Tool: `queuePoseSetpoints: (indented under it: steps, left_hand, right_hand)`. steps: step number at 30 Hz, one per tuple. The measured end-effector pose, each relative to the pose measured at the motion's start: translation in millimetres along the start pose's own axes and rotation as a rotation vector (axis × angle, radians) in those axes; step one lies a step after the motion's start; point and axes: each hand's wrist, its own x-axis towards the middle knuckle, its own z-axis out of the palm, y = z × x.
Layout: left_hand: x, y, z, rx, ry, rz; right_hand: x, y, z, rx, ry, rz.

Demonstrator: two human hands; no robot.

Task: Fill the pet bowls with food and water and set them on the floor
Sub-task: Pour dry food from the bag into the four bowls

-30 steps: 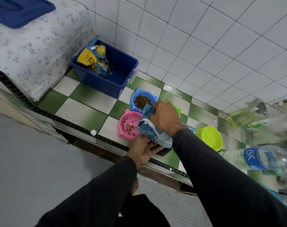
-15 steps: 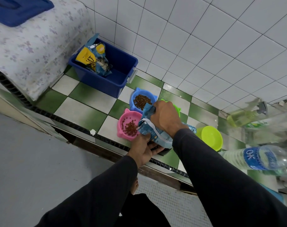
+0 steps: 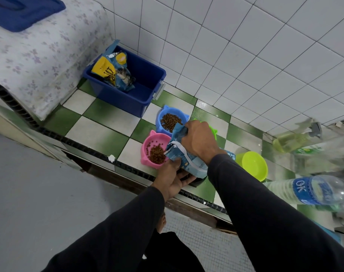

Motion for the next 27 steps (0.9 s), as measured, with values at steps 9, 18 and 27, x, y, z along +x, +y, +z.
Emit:
queuePoseSetpoints:
  steps: [9, 18, 27]
  left_hand:
    - [2.5, 1.4, 1.5, 0.011, -0.023, 0.011]
    - [1.5, 1.8, 1.0, 0.027, -0.005, 0.017]
    - [4.7, 1.2, -1.1, 0.009, 0.036, 0.005]
  right_hand:
    - [3.7, -2.4, -1.8, 0.027, 0.007, 0.021]
    - [5.5, -2.0, -1.6, 0.048, 0.032, 0.030]
    - [6.8, -1.1, -0.7, 0.072, 0.041, 0.041]
